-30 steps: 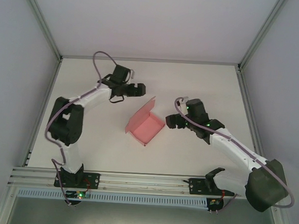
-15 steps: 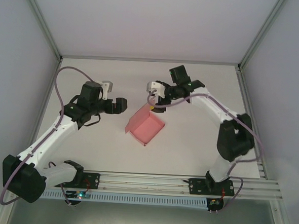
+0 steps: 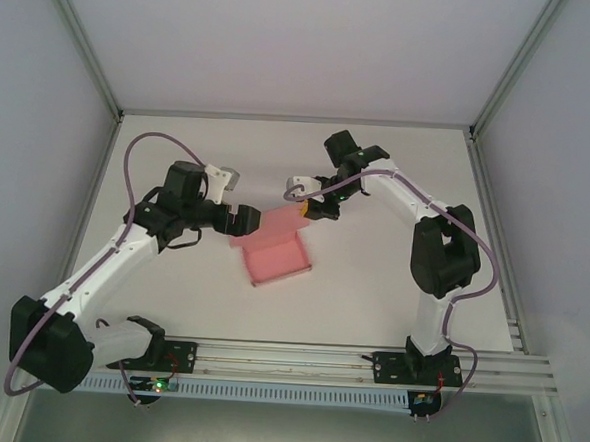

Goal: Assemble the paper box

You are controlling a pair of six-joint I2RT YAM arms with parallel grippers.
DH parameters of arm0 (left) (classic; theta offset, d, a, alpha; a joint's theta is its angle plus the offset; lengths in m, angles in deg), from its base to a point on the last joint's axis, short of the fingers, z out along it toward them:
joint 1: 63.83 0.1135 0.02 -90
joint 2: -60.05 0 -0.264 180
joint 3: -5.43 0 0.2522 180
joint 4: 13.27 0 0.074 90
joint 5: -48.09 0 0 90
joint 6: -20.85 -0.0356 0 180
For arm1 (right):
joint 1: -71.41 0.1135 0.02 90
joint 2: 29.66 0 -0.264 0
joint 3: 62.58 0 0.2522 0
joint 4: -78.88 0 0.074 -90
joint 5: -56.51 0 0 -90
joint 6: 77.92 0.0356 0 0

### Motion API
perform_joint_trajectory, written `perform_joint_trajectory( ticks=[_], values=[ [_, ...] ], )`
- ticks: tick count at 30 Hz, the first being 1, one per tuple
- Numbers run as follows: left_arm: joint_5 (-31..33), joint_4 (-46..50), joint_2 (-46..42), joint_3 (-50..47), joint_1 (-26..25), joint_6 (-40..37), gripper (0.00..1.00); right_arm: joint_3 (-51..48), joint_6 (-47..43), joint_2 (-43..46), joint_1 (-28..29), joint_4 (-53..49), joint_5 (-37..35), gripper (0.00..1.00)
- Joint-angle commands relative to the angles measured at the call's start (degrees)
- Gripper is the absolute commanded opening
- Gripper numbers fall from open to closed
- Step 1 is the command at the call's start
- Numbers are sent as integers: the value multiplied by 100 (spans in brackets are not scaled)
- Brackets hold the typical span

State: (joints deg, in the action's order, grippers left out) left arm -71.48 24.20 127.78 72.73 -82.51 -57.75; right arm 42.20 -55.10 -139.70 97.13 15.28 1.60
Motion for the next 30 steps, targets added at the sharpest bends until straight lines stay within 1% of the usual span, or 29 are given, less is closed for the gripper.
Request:
perform_joint_trajectory(
  ticks=[1,4,6,9,11,13,14,15,17,19,20,22,24,27,29,30],
  values=[
    [-351,178,94,294,-32,-613,100,-33,-76,119,-11,-249,-211,1],
    [-643,143,10,204,-33,-1294,100,-300,34,350,-62,-92,-319,0],
    [-296,158,-40,161,-35,-1520,100,-555,25,563,-93,57,-351,0],
    [455,390,56,188,16,-1812,100,-822,-25,853,-176,128,-373,0],
    [559,677,250,295,48,-2017,100,-871,-38,957,-231,54,-312,0],
    [504,810,517,395,42,-2250,100,-893,-102,1032,-249,-59,-288,0],
    [442,835,663,448,47,-2359,96,-904,-111,1065,-254,-67,-292,0],
    [336,900,833,531,46,-2445,84,-919,-102,1079,-258,-61,-286,0],
    [95,1138,1120,743,48,-2543,73,-886,-6,1072,-276,-61,-307,0],
    [-170,1283,1331,856,51,-2666,67,-857,91,1068,-293,-42,-319,0],
    [-117,1295,1406,873,49,-2674,62,-855,127,1074,-302,-28,-319,0],
    [74,1260,1518,889,46,-2645,58,-875,141,1090,-304,-50,-320,0],
    [61,1264,1643,933,48,-2683,51,-910,201,1129,-307,-7,-326,0],
    [-150,1234,1800,992,44,-2587,35,-853,497,1080,-315,68,-428,0],
    [-148,1136,1843,983,38,-2494,14,-781,593,1000,-313,14,-468,0],
    [-59,1038,1841,967,39,-2369,7,-763,687,978,-316,22,-484,0]
  ],
)
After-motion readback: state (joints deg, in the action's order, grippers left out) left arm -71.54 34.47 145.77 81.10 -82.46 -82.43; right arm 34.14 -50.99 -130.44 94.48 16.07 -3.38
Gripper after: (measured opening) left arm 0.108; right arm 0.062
